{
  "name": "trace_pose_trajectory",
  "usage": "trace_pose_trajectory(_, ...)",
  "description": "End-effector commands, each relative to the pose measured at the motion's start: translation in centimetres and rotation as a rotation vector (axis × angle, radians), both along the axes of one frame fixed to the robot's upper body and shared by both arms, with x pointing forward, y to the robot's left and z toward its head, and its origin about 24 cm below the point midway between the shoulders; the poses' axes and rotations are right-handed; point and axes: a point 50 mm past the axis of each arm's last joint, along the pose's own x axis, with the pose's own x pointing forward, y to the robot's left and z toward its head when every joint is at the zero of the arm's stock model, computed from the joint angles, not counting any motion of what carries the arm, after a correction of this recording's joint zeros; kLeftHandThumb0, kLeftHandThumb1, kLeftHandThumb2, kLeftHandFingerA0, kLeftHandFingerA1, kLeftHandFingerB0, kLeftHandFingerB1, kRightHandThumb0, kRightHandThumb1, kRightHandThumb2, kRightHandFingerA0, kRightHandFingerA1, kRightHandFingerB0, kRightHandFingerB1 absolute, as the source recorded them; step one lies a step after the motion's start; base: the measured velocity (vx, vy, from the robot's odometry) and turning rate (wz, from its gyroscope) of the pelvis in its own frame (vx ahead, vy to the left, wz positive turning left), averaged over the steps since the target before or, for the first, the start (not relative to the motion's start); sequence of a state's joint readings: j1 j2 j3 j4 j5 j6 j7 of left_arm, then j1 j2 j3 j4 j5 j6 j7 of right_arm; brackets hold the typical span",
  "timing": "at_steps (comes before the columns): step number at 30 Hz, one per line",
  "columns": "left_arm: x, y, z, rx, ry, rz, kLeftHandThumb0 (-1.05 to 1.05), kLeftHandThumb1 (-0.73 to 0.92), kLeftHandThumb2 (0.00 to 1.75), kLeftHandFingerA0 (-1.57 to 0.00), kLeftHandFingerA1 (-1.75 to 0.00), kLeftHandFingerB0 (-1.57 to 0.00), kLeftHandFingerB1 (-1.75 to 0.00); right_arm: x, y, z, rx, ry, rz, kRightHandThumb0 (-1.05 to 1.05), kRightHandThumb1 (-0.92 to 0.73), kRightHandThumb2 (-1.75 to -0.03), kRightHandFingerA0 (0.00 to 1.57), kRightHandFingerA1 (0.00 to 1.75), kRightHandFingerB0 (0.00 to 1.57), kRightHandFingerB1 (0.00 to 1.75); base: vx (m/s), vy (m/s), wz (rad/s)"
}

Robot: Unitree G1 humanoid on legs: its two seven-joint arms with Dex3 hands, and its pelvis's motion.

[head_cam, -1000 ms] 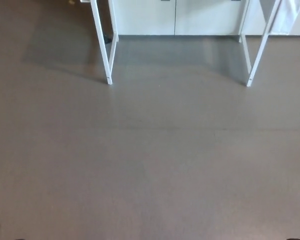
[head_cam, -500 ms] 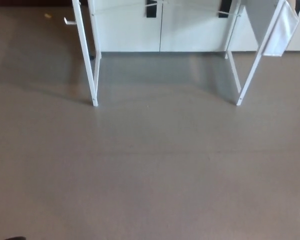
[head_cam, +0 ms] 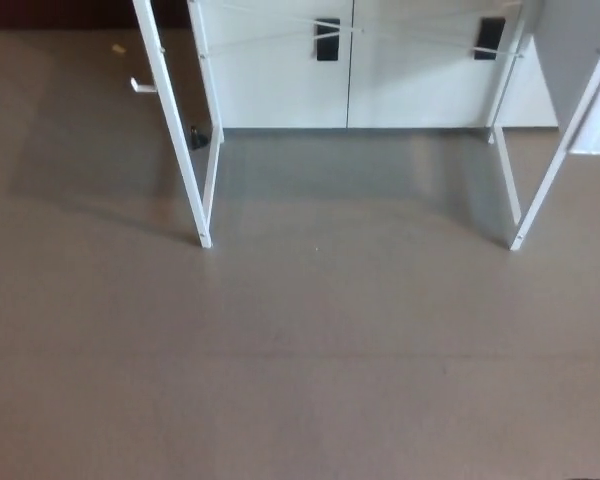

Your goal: The robot walk towards a table in front and then clicks the light switch button using the right hand's index finger

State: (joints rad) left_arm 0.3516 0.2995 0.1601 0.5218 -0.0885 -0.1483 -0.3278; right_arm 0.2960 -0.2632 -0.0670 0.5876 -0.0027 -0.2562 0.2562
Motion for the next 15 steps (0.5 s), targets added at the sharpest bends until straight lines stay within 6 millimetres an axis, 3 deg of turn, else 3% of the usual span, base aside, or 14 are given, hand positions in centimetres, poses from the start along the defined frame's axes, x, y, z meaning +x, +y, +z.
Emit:
trace_pose_trajectory(1, -0.13, 0.34, 0.20, 0.042, -0.006, -0.036, -0.28, 0.60, 0.57, -0.73, -0.50, -0.50, -0.40, -0.37, 0.00, -0.18, -0.019, 0.009, 0.019, -0.65, -0.55, -0.57, 0.69, 0.61, 0.50, 0.52, 0.29, -0.009, -0.24)
trace_pose_trajectory(7, -0.62, 0.48, 0.02, 0.047, 0.009, -0.043, -0.26, 0.60, 0.57, -0.73, -0.51, -0.48, -0.40, -1.13, 0.27, -0.50, -0.022, 0.017, 0.025, -0.65, -0.55, -0.57, 0.71, 0.61, 0.52, 0.52, 0.35, 0.116, -0.33)
trace_pose_trajectory(15, -0.35, 0.57, 0.05, 0.068, 0.002, -0.071, -0.27, 0.60, 0.57, -0.74, -0.50, -0.48, -0.40, -0.64, 0.30, -0.54, -0.026, 0.016, 0.034, -0.65, -0.55, -0.57, 0.70, 0.60, 0.52, 0.50, 0.17, 0.120, 0.02)
